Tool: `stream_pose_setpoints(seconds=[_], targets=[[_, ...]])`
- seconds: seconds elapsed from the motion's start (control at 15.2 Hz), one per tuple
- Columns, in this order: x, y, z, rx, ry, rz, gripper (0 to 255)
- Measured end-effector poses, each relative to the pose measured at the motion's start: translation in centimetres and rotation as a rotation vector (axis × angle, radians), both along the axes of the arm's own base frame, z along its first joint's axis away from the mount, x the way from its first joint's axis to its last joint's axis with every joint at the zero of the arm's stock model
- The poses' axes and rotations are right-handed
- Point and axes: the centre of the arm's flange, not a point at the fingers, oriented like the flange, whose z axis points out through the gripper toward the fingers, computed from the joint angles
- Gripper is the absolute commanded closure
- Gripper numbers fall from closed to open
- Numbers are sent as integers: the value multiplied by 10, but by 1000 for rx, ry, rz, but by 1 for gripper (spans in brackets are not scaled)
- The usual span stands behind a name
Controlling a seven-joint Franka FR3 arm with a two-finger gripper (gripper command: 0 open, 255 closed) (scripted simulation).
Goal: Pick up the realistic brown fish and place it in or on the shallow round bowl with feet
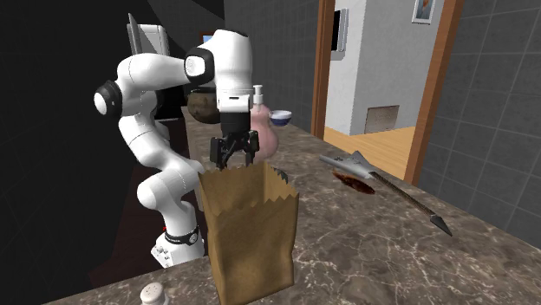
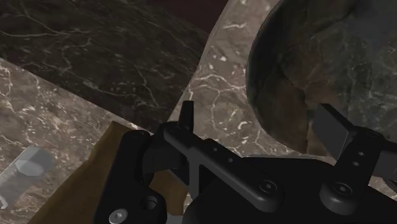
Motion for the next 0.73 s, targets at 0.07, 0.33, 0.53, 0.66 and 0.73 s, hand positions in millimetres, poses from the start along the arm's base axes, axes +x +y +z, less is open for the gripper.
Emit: stream_pose_setpoints(seconds=[0.07,0.33,0.53,0.66,0.73], targets=[[0,0,0,0,0,0,0],[25,30,-7,7,1,-15,0],[49,57,-16,14,2,-31,0],[70,76,-17,19,2,-41,0],[80,86,-18,22,2,-46,0]])
